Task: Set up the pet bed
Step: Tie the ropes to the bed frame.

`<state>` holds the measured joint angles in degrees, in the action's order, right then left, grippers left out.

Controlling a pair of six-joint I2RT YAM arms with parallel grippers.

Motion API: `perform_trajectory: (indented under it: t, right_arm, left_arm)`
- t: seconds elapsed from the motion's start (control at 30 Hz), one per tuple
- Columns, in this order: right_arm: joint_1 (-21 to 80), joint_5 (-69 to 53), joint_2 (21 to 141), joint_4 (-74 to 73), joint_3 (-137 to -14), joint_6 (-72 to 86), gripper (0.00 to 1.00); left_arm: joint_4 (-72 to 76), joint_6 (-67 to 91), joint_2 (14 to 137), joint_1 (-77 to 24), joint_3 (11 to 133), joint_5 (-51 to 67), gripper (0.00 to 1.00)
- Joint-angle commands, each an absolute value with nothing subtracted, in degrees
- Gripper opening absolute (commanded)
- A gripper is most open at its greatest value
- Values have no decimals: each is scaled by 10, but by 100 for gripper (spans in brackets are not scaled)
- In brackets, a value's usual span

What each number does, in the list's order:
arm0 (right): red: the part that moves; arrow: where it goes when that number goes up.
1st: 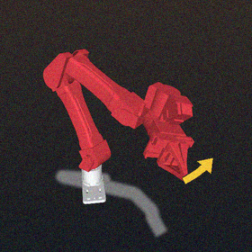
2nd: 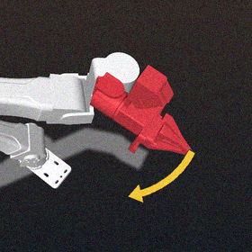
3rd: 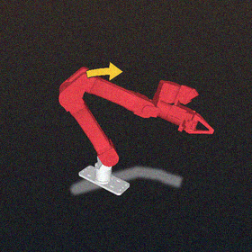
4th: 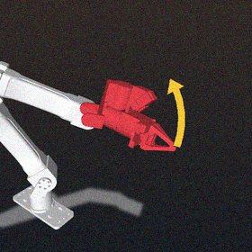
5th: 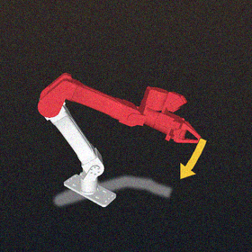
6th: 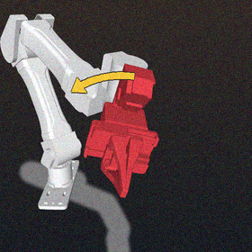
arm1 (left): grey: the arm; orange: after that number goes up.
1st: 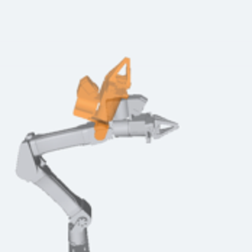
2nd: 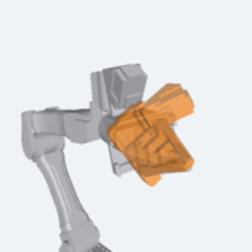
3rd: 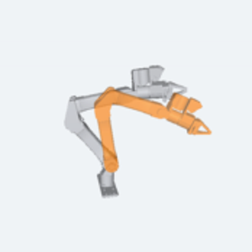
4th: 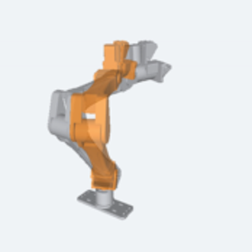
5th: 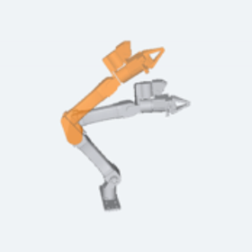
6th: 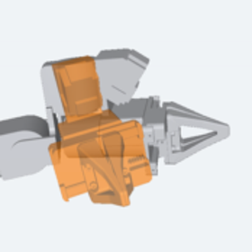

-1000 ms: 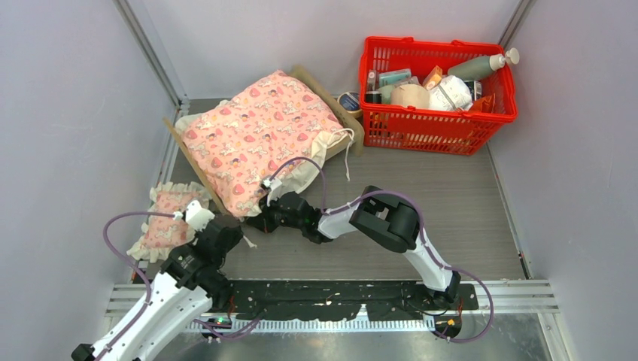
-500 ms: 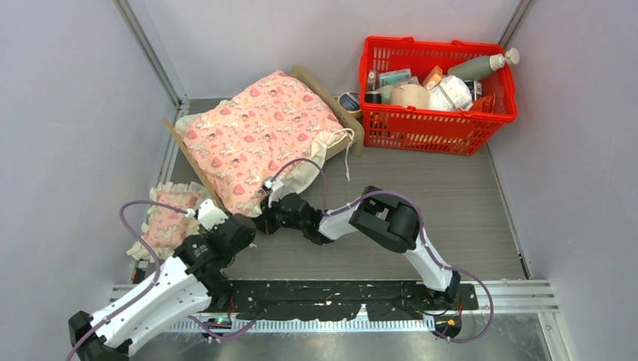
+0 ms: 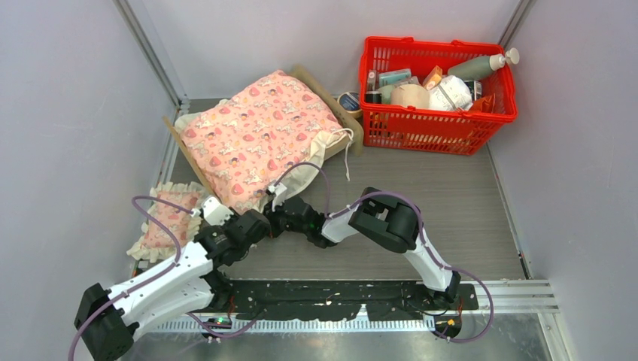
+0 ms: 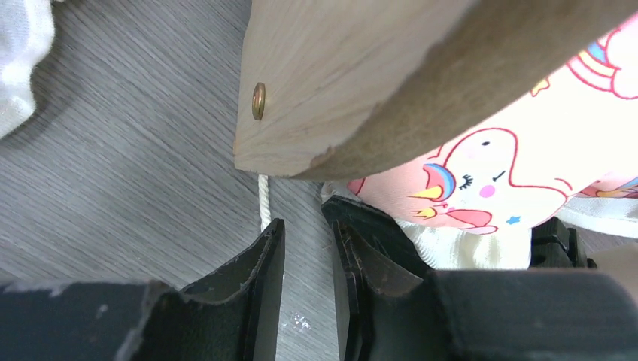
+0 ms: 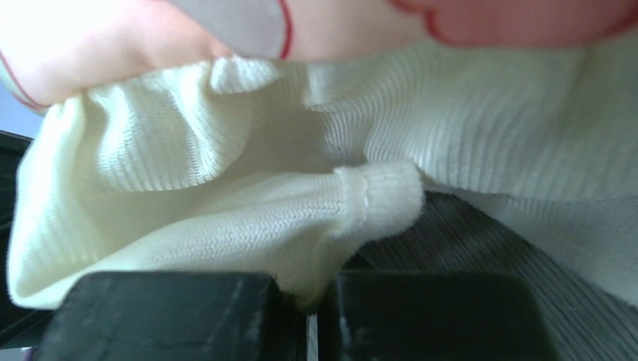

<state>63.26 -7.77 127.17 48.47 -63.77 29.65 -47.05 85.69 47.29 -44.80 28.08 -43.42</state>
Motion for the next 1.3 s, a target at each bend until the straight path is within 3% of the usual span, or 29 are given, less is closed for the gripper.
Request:
perform_trajectory:
  t: [0.0, 0.3, 0.47, 0.57, 1.03, 1.27]
  right_arm:
    - [635, -69, 1250, 517, -631, 291, 5]
    - [635, -70, 1254, 525, -631, 292, 5]
    - [634, -75, 1252, 524, -634, 291, 5]
    - [633, -85, 1249, 520, -633, 291, 5]
    - [634, -74, 1230, 520, -609, 291, 5]
    - [634, -72, 1228, 524, -603, 294, 5]
  left_arm:
    - [-494, 902, 510, -448, 282, -375, 32]
    - [-544, 902, 472, -472, 293, -327, 32]
    - [-644, 949, 416, -478, 307, -419, 36]
    - [-640, 883, 386, -464, 327, -453, 35]
    - [-553, 894, 496, -460, 332, -318, 33]
    - [-502, 917, 530, -463, 292, -356, 34]
